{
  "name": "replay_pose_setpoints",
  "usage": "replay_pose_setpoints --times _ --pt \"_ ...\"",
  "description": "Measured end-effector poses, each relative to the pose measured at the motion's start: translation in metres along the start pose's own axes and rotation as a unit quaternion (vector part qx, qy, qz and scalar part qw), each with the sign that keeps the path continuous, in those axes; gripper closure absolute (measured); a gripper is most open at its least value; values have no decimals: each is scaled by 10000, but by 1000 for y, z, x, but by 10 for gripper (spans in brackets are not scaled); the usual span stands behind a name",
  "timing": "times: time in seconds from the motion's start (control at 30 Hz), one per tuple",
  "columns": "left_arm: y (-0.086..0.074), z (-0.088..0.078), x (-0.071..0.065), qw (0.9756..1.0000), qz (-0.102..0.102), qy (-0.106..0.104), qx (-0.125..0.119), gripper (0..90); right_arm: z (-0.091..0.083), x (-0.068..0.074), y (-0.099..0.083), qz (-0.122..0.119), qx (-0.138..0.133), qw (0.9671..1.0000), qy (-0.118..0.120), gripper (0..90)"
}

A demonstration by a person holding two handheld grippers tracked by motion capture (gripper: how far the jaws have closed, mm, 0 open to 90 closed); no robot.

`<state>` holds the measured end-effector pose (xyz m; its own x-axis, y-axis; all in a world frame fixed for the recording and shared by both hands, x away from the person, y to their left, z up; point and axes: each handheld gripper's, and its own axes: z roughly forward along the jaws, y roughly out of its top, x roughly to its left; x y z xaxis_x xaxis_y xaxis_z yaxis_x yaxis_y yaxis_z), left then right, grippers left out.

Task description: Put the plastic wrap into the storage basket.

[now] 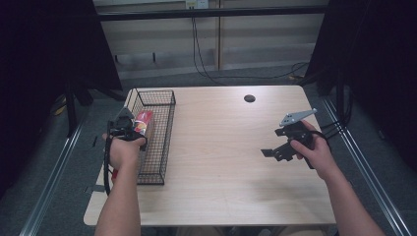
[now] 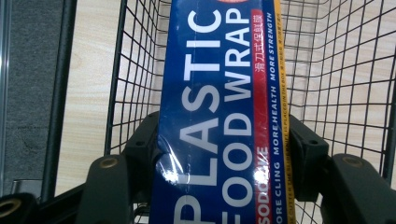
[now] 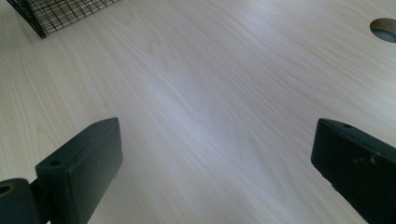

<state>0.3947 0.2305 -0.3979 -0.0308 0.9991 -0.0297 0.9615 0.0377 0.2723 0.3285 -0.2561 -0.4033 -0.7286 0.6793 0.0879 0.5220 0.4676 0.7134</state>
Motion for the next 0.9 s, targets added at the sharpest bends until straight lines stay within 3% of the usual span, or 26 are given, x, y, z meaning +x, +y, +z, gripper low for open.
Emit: replay_pose_setpoints --times 0.2,0.3,0.37,0.4,0.73,0.9 --pt "-1 -1 0 10000 14 -36 -43 403 -1 1 -1 -8 -1 10000 -35 19" --pt "-1 -6 2 9996 28 -67 -261 365 -2 1 -1 -7 -15 10000 -31 19" --pt "0 -11 3 9996 88 -92 -271 319 -3 1 0 2 -12 10000 -58 19" --pt "-1 -13 4 9993 0 -153 -336 315 -2 1 0 -18 -22 10000 -30 19" --pt "-1 -29 -1 9981 89 -262 -554 264 -2 4 1 -37 -25 10000 -30 19" --pt "-2 -35 -3 9964 139 -412 -722 251 -3 3 1 -33 -41 10000 -31 19"
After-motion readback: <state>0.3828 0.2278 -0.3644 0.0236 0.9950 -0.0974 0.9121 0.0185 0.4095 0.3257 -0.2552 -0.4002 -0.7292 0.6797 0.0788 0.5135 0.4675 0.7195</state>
